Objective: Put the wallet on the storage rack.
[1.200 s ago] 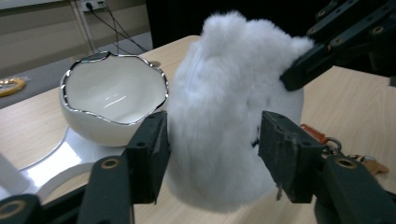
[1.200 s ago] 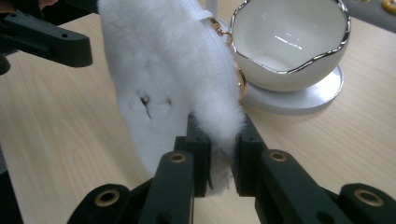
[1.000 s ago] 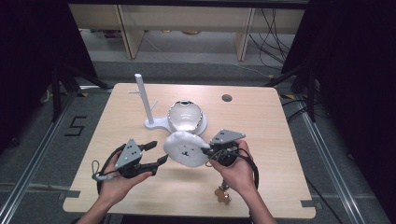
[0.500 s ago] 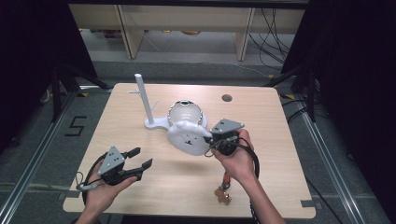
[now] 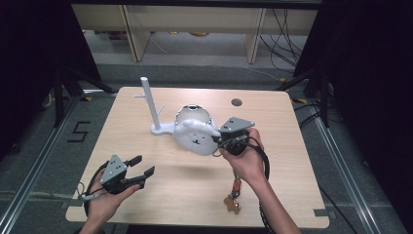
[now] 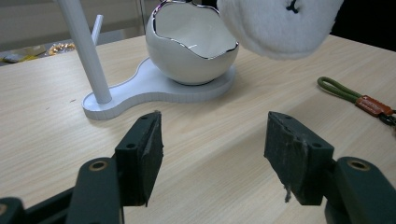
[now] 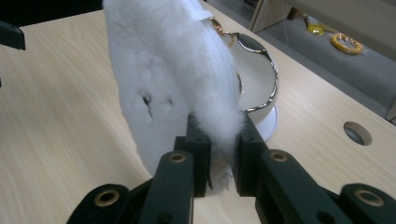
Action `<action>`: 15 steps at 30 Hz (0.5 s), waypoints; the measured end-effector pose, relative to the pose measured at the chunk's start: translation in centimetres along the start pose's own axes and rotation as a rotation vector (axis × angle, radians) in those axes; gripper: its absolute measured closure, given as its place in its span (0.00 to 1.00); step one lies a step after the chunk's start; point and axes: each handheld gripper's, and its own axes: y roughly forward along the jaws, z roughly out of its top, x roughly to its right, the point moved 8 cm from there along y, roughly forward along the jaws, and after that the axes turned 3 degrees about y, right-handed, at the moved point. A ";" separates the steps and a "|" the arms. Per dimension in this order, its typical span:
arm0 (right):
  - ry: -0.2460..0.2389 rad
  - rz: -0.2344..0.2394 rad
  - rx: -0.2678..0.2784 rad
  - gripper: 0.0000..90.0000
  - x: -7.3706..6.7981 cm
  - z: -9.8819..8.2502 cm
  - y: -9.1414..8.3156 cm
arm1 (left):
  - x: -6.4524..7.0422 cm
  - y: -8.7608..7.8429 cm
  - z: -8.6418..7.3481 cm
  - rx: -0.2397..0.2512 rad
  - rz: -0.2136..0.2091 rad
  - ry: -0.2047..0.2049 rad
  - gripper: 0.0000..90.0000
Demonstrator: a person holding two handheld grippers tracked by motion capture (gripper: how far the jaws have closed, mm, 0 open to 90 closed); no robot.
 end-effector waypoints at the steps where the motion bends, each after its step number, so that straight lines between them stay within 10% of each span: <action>1: -0.043 -0.011 0.014 0.89 0.4 0.3 0.2 | 0.0 0.1 -0.1 0.010 -0.006 -0.014 0.41; 15: -0.010 -0.008 0.022 0.89 0.9 1.6 1.2 | -0.4 0.1 -0.8 -0.005 0.014 -0.025 0.41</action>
